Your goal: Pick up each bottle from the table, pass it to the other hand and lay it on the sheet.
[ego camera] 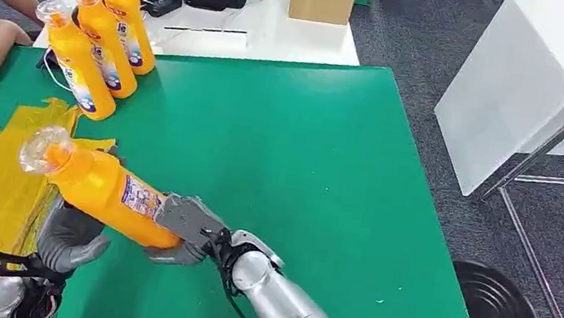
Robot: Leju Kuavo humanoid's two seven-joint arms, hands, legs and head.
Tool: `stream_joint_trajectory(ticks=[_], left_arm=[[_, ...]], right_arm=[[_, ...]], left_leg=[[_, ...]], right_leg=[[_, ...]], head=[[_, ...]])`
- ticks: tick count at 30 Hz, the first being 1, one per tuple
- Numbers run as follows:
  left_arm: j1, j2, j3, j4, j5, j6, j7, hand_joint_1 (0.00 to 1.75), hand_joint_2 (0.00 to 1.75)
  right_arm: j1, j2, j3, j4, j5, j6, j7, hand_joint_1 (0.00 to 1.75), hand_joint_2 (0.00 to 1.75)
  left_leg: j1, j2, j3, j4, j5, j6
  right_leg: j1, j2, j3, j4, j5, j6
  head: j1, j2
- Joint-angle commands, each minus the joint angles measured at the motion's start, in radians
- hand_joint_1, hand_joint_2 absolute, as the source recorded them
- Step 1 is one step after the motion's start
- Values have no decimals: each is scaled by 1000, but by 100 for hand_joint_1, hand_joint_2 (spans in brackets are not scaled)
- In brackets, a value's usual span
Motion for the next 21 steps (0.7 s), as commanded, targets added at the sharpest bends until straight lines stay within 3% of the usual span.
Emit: stream_joint_trajectory(ticks=[1,5,12,13,14,21], left_arm=[[-27,-8,-36,20,-7,0,4,0,175],[-47,-12,-68,24,-42,5,-11,0,175],[-115,-21,-80,98,-48,33,-16,0,175],[-122,-21,-76,108,-62,47,-15,26,175],[-127,-24,-70,116,-72,58,-19,175,175],[-187,-13,-66,206,-207,160,6,175,175]], right_arm=[[-50,-12,47,42,-5,-2,5,175,175],[-44,-12,128,41,-45,-2,35,175,175],[-32,-12,511,7,-267,-76,128,175,175],[-33,-12,546,4,-289,-88,134,175,175],[-35,-12,570,3,-307,-96,138,175,175],[-54,-12,607,21,-352,-114,143,175,175]], left_leg=[[0,-4,0,0,0,0],[0,-3,0,0,0,0],[1,-4,1,0,0,0],[1,-4,1,0,0,0],[0,-4,0,0,0,0],[1,-8,-1,0,1,0]], right_leg=[[0,-1,1,0,0,0],[0,-1,0,0,0,0],[1,-1,2,-1,0,0],[0,-1,2,-1,0,0],[0,-1,1,-1,0,0],[1,-4,1,-1,0,0]], head=[[0,0],[0,0],[0,0],[0,0],[0,0],[0,0]])
